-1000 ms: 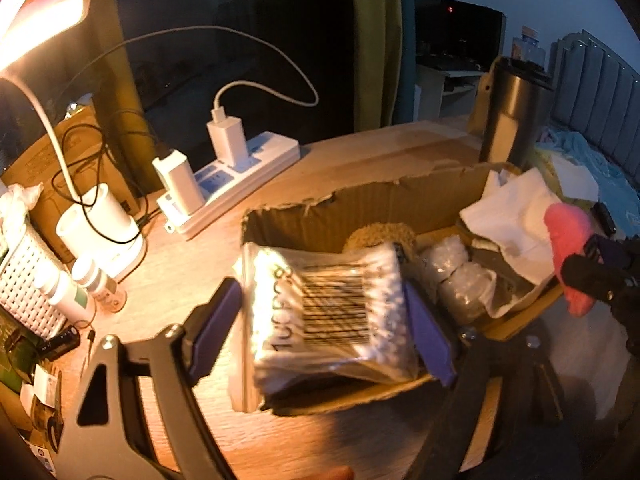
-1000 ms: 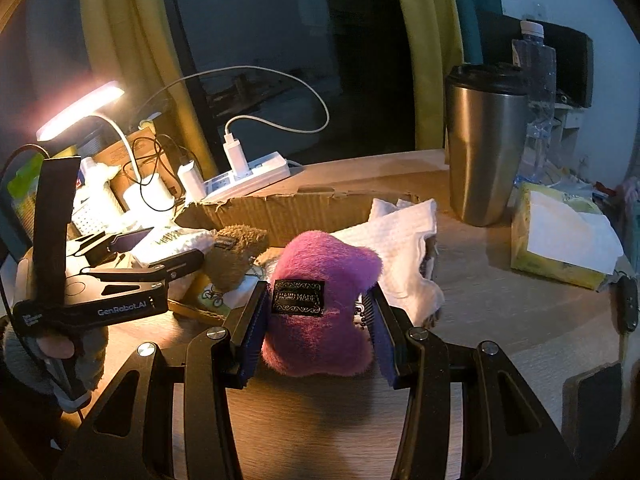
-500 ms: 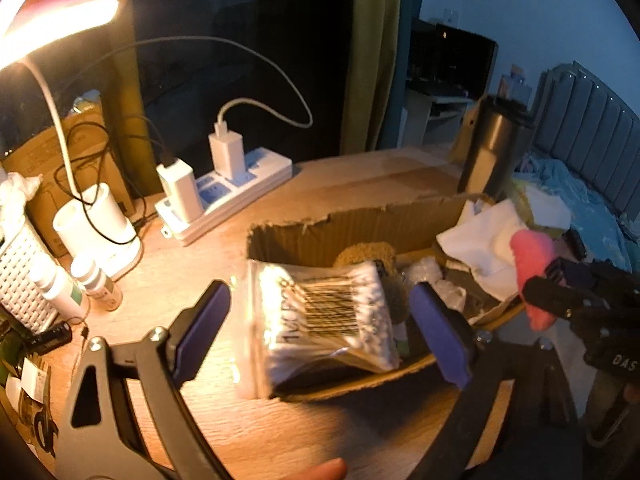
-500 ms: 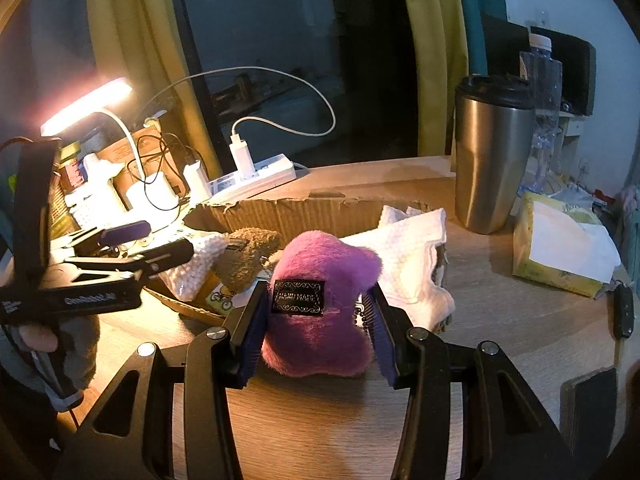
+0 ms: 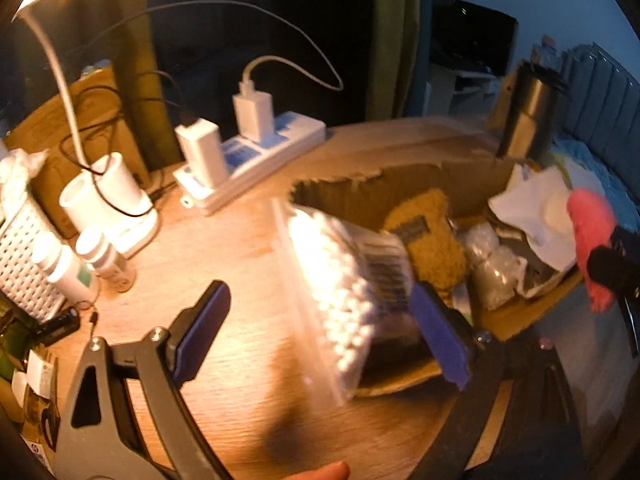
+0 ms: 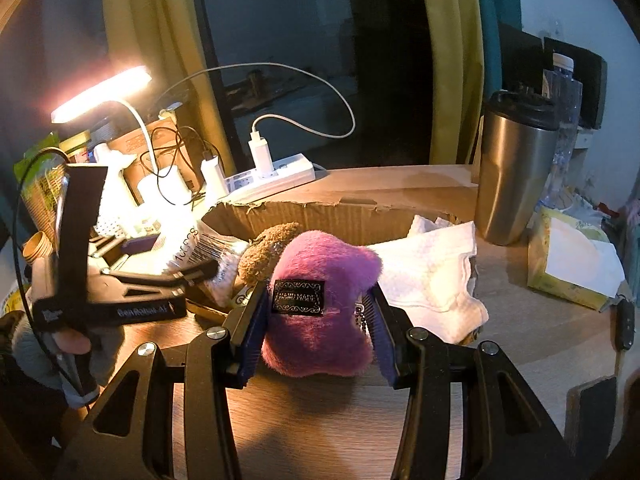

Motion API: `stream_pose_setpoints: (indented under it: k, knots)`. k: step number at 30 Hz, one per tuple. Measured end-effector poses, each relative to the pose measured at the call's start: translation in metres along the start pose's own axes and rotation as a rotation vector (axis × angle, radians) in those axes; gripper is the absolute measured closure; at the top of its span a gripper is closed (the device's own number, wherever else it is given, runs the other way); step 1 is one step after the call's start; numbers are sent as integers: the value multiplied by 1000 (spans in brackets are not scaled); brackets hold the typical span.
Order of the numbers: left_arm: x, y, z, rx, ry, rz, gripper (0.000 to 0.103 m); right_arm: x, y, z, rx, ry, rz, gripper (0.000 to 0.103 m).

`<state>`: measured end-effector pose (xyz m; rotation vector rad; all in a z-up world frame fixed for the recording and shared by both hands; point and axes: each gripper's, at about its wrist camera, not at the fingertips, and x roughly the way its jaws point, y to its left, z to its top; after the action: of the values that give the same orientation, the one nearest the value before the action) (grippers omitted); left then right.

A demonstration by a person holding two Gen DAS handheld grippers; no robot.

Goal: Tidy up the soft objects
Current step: 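Lower the cotton swab bag into the box and open the left gripper, then lower the pink plush into the box and open the right gripper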

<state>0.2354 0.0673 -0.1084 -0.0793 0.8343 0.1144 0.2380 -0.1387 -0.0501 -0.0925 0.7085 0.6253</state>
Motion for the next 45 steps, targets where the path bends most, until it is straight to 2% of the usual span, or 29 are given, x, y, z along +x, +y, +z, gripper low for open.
stream_pose_setpoints:
  k: [6,16,27,37,40,42,45]
  knots:
    - [9,-4,-1,11,11,-12,10,0,-2,0,2,7,-12,53]
    - [-26,7,5,-40,-69,-44,10,11,-7,6,18,6,0,53]
    - [-23,17,2,-67,-59,-63,10,37,-1,20,3,34,21,53]
    - [-21,28,1,-94,-59,-85,10,50,24,23,-40,64,57,53]
    - [-25,31,0,-96,-67,-86,10,53,27,23,-39,73,42,51]
    - [-29,33,0,-100,-75,-86,10,52,27,23,-32,69,34,43]
    - [-34,35,-1,-103,-86,-85,10,47,25,24,-21,60,29,42]
